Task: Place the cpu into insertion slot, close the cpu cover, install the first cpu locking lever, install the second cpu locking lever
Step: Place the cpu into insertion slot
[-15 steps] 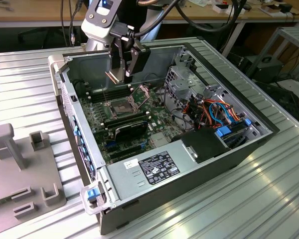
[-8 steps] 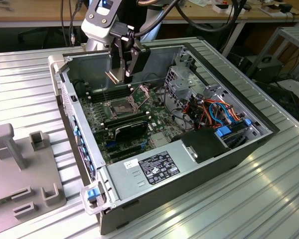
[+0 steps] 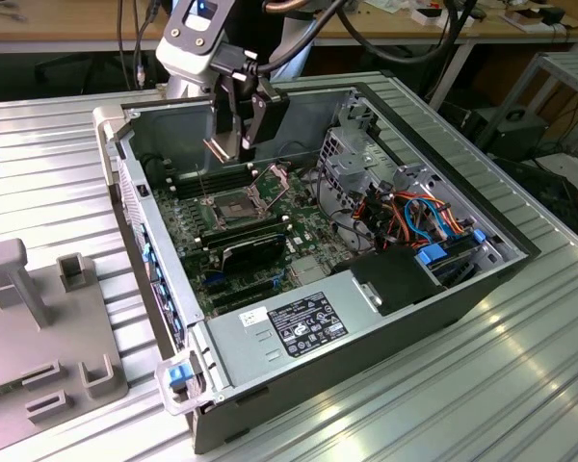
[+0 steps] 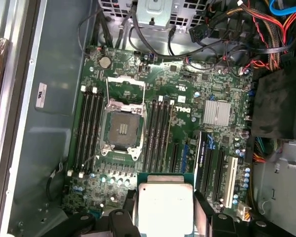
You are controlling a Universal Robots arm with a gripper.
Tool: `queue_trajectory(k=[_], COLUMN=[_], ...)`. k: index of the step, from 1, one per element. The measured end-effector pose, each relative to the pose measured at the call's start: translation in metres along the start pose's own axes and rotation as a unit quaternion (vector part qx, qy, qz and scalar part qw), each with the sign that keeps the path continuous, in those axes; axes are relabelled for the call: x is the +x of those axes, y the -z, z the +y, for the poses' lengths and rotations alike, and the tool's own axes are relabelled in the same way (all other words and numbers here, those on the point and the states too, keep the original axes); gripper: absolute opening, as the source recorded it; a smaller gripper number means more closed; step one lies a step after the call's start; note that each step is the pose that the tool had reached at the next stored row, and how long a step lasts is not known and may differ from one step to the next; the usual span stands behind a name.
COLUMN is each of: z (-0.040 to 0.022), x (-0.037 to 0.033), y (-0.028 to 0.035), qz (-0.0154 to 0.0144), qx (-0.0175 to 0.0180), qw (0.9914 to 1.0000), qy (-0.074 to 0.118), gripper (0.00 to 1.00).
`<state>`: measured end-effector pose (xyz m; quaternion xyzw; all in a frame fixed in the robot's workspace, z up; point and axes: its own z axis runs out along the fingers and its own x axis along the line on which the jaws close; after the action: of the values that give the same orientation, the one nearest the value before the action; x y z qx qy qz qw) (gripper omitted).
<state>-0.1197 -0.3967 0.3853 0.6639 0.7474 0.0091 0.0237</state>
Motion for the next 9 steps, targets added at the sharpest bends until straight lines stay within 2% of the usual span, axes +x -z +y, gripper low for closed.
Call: queue_trajectory(k=[4, 9], z=[0.0000, 0.0000], x=[0.0001, 0.0001], y=[-0.0025, -0.0027], qz=[-0.0012, -0.0012], qx=[0.0006, 0.0006], qw=[0.99963, 0.99961], qy=[-0.027, -0.028], gripper=[0.55, 0.55])
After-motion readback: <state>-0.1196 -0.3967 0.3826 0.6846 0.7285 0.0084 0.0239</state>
